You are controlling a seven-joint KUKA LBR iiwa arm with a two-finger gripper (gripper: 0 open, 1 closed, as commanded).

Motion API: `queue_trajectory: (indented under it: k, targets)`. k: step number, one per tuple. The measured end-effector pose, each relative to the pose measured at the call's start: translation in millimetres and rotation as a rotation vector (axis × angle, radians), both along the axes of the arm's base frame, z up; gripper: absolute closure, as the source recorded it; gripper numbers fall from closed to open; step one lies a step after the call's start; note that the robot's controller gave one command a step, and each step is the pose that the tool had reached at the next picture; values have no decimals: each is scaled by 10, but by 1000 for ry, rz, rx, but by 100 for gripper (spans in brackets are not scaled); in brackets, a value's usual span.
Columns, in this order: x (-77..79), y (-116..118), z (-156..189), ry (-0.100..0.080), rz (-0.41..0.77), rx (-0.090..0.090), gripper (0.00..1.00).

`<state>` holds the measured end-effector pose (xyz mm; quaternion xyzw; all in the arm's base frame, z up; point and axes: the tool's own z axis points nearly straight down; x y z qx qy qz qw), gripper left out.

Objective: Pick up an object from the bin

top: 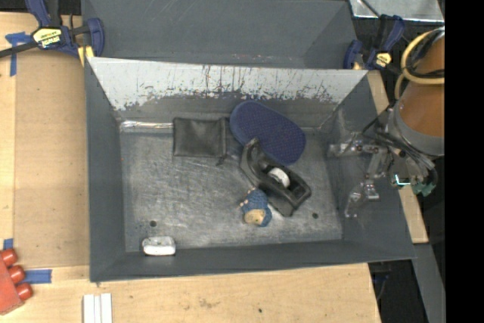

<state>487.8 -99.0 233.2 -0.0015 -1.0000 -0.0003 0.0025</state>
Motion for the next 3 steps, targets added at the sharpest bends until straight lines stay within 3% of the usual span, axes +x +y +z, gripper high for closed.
queue_trajectory:
  k: [1,2,3]
  targets:
    - [245,692,-1381,-30,-139,-1,0]
    - [417,945,-1308,-15,35,-2,0]
    - [410,935,-1214,-11,-283,-1,0]
